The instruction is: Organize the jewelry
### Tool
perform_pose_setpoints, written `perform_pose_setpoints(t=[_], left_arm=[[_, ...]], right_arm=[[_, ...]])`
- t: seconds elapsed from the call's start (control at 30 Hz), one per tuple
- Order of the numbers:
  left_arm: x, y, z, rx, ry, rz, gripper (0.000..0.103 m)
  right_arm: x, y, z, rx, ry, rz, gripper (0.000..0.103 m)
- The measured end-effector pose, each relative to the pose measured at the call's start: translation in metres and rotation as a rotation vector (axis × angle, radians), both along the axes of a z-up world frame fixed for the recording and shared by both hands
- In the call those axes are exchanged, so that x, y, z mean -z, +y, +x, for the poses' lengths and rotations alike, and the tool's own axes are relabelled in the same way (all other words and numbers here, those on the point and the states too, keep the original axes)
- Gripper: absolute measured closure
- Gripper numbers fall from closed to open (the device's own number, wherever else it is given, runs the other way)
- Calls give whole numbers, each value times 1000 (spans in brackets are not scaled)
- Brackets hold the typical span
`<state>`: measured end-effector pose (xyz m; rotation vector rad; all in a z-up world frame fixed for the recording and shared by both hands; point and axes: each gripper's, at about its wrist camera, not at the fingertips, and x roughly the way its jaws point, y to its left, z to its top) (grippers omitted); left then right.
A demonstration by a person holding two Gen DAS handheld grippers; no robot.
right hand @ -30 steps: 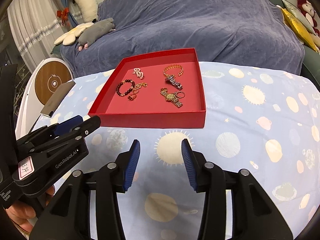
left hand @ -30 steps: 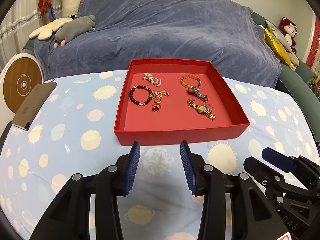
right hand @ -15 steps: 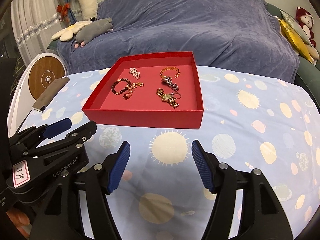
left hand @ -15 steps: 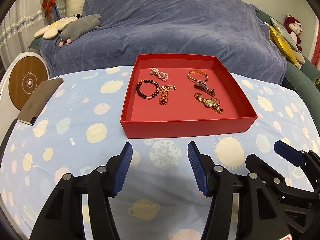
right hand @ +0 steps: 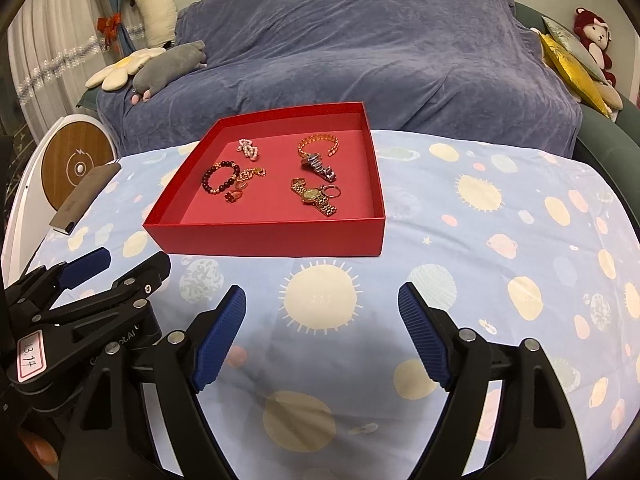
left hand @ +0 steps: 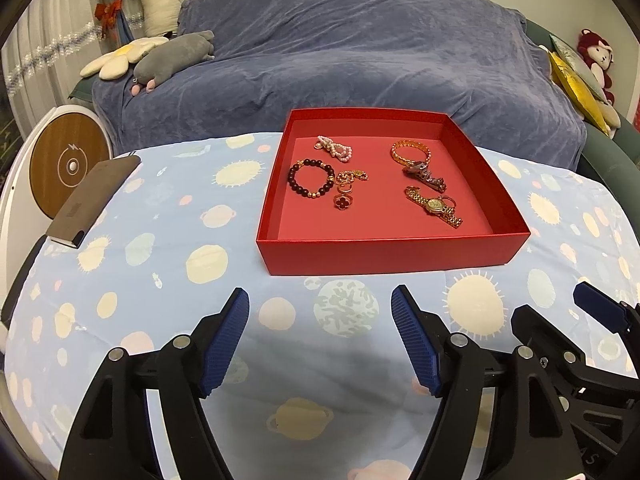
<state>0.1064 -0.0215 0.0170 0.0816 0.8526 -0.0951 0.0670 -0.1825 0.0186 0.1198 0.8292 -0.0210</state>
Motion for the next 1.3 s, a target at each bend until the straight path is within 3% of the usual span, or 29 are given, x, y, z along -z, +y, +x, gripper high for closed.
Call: perform_pose_setpoints(t=[0.6, 1.3], left_arm=[[-2, 6, -6, -51, -36, 31, 18], [0, 8, -7, -63, -31, 55, 18]], right_arm=[[-1, -1, -5, 28, -33, -12, 15], [2, 5, -7, 17, -39, -26, 11]])
